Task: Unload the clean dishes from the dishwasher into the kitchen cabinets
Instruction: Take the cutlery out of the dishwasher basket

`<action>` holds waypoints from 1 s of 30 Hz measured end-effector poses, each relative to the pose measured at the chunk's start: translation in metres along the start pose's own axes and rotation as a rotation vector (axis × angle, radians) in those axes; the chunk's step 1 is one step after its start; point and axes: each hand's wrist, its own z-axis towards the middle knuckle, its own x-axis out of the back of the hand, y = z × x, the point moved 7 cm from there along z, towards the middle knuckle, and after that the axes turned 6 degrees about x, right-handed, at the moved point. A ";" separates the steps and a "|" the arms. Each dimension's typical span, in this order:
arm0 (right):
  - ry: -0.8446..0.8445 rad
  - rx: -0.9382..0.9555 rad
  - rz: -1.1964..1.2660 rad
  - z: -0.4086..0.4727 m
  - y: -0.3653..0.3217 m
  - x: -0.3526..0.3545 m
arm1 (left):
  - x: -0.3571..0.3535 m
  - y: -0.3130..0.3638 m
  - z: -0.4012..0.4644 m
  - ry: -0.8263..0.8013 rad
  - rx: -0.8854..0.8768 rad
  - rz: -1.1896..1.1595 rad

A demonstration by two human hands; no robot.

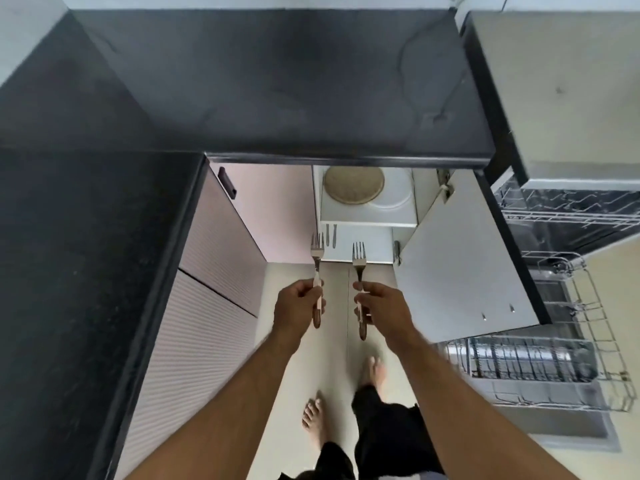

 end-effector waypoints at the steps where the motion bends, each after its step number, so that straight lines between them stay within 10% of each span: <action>1: -0.002 -0.013 0.009 0.009 0.004 -0.001 | -0.002 -0.001 0.008 -0.003 0.015 0.003; 30: 0.240 -0.154 0.115 0.349 0.243 0.025 | -0.140 -0.154 0.361 -0.067 0.139 0.356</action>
